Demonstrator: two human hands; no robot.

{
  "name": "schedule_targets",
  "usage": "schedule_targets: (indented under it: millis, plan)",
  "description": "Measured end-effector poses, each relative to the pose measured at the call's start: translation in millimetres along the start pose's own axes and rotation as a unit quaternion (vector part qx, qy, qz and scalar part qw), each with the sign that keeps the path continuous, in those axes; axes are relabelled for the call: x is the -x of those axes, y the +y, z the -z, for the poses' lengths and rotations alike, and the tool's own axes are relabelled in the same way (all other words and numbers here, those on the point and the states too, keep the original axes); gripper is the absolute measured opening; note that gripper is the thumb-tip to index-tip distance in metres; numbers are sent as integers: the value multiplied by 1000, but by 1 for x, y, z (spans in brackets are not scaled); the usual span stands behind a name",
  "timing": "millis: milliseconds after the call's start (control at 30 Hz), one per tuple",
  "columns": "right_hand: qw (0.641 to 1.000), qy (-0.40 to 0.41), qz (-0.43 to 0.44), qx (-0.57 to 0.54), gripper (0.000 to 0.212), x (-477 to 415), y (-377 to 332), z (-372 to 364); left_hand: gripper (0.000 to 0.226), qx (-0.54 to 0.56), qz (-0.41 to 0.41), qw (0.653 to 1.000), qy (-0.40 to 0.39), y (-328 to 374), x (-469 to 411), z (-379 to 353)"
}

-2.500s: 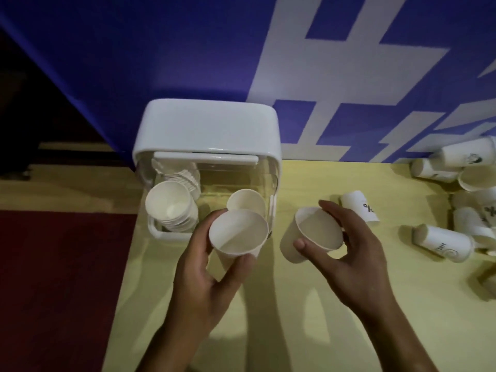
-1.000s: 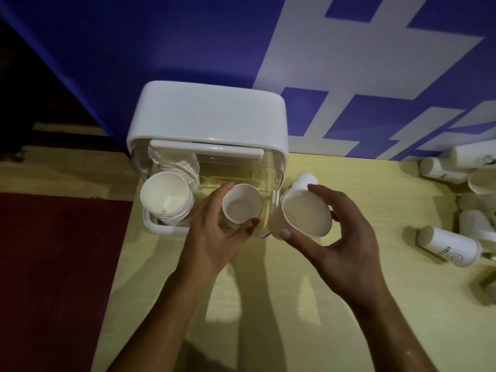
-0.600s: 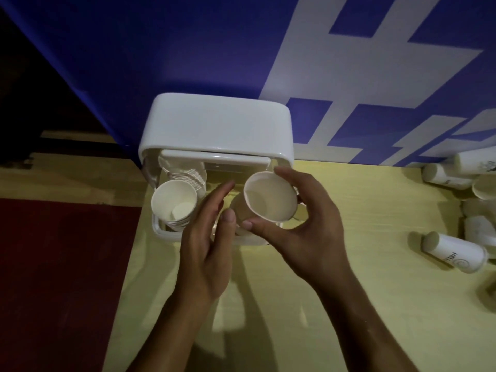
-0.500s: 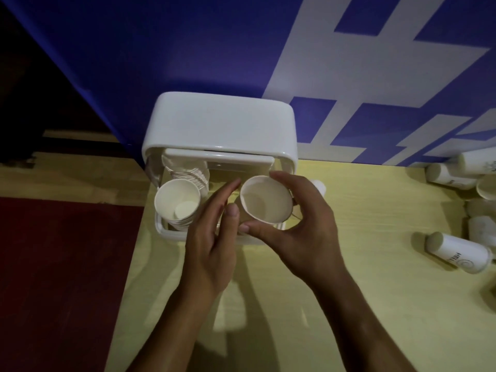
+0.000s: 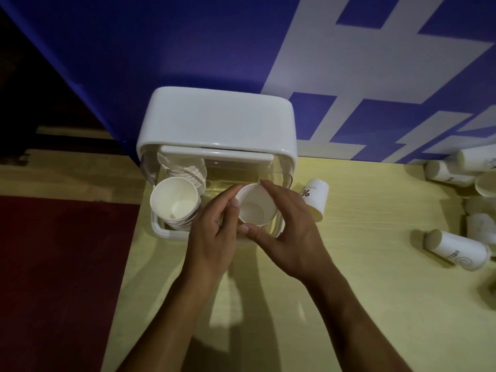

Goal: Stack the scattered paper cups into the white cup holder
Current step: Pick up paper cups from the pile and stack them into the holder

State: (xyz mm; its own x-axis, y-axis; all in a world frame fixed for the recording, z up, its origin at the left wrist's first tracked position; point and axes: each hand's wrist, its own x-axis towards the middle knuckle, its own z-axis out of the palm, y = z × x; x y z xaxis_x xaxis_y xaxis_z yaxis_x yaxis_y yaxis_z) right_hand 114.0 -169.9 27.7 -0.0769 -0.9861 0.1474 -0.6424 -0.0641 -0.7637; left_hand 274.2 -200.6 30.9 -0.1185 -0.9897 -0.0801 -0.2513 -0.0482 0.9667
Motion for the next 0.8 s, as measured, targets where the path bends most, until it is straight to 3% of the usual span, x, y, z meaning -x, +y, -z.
schedule_targets:
  millis: [200, 400, 467, 567, 667, 800]
  plan:
    - [1000, -7, -21, -11, 78, 0, 3, -6, 33, 14, 20, 1000, -6, -5, -2, -2]
    - [999, -21, -35, -21, 88, 8, 0, 7, 34, 25, 14, 1000, -9, -8, 2, 1]
    - [998, 2, -56, -22, 77, 21, 4, 20, 37, -38, -30, 999, 22, -2, 13, 4]
    - [993, 61, -96, -9, 59, 46, 19, 45, 39, -126, -160, 977, 63, 22, 33, 0]
    - [978, 101, -180, -6, 50, 74, 39, 77, 35, -126, -243, 962, -22, 42, 43, -36]
    - [954, 170, -248, -3, 39, 108, 68, 122, 52, -201, -193, 951, -136, 37, 36, -123]
